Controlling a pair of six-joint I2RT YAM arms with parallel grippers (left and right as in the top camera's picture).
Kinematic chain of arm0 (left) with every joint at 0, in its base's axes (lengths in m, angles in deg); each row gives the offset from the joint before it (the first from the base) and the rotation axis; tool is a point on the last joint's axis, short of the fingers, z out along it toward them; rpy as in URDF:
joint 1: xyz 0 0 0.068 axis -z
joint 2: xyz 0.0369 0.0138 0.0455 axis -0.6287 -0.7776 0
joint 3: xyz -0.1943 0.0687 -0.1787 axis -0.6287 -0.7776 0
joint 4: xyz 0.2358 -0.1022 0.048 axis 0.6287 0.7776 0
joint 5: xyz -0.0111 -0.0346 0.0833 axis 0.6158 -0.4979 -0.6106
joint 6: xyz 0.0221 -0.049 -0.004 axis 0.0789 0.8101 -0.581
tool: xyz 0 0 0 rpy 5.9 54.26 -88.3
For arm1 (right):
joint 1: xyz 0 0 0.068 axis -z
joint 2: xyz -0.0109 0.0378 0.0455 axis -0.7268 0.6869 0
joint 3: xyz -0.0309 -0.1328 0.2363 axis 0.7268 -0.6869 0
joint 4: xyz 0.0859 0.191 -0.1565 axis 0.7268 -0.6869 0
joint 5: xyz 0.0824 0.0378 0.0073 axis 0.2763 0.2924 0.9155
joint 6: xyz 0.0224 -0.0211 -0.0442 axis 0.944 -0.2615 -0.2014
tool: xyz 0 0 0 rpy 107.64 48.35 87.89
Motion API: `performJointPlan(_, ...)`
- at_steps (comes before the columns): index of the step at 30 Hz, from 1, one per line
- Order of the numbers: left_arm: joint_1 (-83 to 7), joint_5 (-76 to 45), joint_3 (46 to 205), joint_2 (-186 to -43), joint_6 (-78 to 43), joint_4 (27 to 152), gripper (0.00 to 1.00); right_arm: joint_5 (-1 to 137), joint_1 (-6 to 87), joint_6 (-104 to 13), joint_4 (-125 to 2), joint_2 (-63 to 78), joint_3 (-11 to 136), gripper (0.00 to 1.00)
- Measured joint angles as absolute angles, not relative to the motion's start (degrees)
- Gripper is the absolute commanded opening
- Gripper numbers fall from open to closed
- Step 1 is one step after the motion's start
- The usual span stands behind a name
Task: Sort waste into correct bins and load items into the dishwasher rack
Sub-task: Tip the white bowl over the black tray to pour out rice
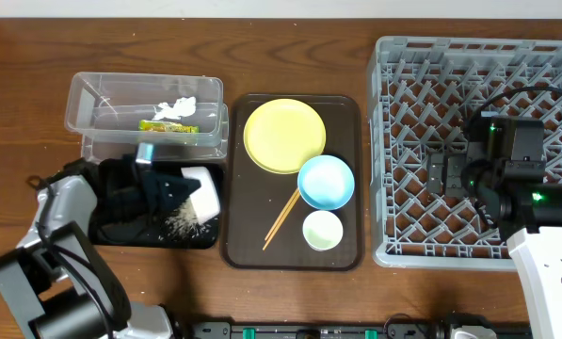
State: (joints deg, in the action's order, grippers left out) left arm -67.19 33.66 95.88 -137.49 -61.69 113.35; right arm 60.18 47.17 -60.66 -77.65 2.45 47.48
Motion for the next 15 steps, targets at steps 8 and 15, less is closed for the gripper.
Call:
performJointPlan(8, -71.6, 41.6, 95.9, -138.1, -58.3, 117.8, 0.06, 60.2, 47.2, -60.7, -78.0, 2.4, 47.5, 0.99)
performJointPlan(15, -74.5, 44.7, 95.9, -138.1, -55.4, 118.1, 0.06, 60.2, 47.2, -60.7, -78.0, 2.4, 47.5, 0.99)
